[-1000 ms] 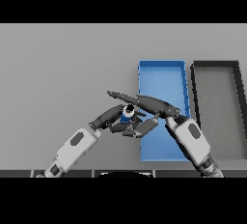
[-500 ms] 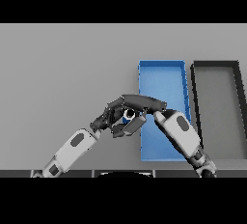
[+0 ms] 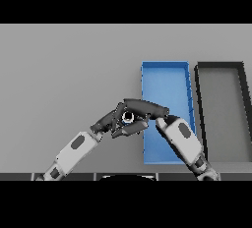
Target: Pick up the blue pipe and place it into the blue bin.
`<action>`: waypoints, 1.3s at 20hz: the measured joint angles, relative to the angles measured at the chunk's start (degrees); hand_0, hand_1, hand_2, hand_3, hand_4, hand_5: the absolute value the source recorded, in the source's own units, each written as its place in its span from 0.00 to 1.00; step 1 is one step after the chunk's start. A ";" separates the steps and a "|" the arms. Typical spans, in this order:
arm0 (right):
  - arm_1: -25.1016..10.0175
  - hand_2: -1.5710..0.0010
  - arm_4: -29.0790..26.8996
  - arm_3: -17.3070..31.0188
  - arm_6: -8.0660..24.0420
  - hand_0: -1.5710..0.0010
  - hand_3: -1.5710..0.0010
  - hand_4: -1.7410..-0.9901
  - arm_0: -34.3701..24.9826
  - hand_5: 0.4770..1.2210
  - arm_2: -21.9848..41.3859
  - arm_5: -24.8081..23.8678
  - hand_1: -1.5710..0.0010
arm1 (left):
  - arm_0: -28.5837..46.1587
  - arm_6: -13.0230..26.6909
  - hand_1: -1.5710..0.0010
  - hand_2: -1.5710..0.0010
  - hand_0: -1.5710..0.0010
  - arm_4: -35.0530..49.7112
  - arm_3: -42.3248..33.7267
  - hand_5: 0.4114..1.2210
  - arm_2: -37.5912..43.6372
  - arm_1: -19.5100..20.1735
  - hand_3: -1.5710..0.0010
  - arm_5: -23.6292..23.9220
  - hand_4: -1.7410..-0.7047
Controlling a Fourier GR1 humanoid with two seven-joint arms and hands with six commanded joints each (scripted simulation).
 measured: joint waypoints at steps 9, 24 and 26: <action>3.66 0.01 -1.10 -2.00 4.13 0.01 0.01 0.34 1.71 0.98 -1.79 2.47 0.01 | -1.54 -0.36 0.79 0.79 0.74 -2.68 0.68 0.87 -0.39 2.35 0.91 -5.64 0.67; 8.53 0.00 -2.24 -2.10 6.30 0.00 0.00 0.33 2.11 1.00 -5.98 2.95 0.00 | 0.58 7.23 0.99 0.99 0.99 -3.31 0.98 0.22 1.25 1.96 1.00 -1.75 0.83; 8.41 0.00 -12.01 -2.17 11.98 0.00 0.00 0.33 1.40 1.00 -7.27 0.88 0.00 | 0.60 7.25 1.00 1.00 0.99 -4.11 1.37 0.18 0.92 1.95 1.00 -1.56 0.83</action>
